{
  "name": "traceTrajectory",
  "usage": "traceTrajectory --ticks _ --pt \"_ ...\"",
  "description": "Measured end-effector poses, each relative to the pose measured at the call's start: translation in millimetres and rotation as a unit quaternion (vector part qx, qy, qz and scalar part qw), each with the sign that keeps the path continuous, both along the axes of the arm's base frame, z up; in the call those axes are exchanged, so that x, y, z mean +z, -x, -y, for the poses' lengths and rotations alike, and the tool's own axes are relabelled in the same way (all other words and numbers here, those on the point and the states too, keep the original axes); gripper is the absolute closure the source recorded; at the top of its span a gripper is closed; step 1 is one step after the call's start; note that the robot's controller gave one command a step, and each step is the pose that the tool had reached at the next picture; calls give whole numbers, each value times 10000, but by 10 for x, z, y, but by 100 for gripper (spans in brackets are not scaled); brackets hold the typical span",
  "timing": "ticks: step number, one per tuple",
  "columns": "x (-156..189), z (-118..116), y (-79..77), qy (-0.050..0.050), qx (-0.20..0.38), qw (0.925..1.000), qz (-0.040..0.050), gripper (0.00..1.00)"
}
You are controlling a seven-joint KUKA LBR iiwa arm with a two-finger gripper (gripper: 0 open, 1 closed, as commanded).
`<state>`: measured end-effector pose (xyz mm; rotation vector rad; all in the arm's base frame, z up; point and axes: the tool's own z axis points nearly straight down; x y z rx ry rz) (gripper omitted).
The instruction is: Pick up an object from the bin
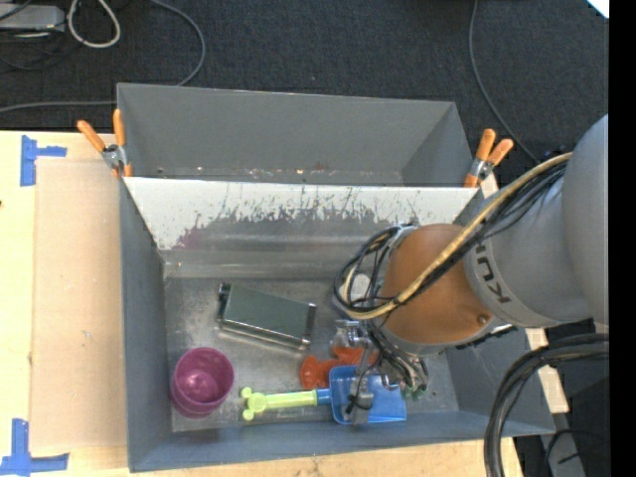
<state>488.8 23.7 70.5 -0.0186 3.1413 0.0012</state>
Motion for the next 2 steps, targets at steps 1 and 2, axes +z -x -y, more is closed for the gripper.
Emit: traceTrajectory --ticks 1,2 --pt "-10 -229 -115 2 1360 9907 -1 0" --pt "-15 -93 -31 8 -191 9998 -20 0"
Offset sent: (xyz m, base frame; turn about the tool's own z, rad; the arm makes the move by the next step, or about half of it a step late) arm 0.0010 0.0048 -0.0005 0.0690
